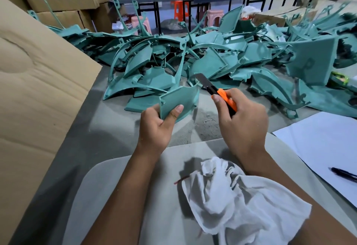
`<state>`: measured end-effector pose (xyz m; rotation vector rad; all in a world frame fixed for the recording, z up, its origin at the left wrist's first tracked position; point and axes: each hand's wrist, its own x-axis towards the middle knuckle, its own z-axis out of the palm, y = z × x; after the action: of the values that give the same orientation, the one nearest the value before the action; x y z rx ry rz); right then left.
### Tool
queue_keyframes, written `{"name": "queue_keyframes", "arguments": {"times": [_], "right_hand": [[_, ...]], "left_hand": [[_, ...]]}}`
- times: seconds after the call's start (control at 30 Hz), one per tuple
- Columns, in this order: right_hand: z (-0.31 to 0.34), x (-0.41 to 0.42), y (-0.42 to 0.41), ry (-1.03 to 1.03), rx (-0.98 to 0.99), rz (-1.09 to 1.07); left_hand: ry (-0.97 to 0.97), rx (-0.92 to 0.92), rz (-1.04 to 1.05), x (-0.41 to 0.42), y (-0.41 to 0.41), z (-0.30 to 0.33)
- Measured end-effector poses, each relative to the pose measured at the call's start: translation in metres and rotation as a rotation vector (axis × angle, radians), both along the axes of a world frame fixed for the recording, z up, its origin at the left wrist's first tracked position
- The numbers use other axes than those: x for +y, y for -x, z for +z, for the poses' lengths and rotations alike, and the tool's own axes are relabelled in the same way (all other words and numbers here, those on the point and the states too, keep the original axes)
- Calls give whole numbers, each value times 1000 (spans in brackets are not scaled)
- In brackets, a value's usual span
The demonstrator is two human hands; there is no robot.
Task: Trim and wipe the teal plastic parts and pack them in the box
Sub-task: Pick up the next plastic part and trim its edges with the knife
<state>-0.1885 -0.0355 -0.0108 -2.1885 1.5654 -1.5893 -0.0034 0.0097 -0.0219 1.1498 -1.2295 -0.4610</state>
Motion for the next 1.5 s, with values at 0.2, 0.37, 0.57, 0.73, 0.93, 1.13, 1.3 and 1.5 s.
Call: {"name": "queue_keyframes", "arguments": {"times": [0.2, 0.37, 0.57, 0.73, 0.93, 1.13, 1.3, 1.5], "right_hand": [[-2, -10, 9, -156, -55, -99], [0, -4, 4, -104, -184, 73], [-1, -4, -7, -516, -576, 519], [-4, -9, -2, -492, -688, 597], [3, -16, 15, -506, -642, 618], [6, -8, 16, -568, -530, 816], [9, -6, 9, -332, -604, 577], [6, -5, 9, -267, -554, 527]], "left_hand": [[-7, 111, 27, 2, 4, 7], [-182, 860, -33, -5, 14, 17], [-247, 1125, -385, -4, 33, 22], [-285, 928, -445, -1, 42, 17], [-306, 739, -275, 0, 2, 21], [-328, 520, -352, 2, -9, 17], [-163, 454, -262, 4, -10, 21], [-31, 618, -136, 3, 11, 33]]}}
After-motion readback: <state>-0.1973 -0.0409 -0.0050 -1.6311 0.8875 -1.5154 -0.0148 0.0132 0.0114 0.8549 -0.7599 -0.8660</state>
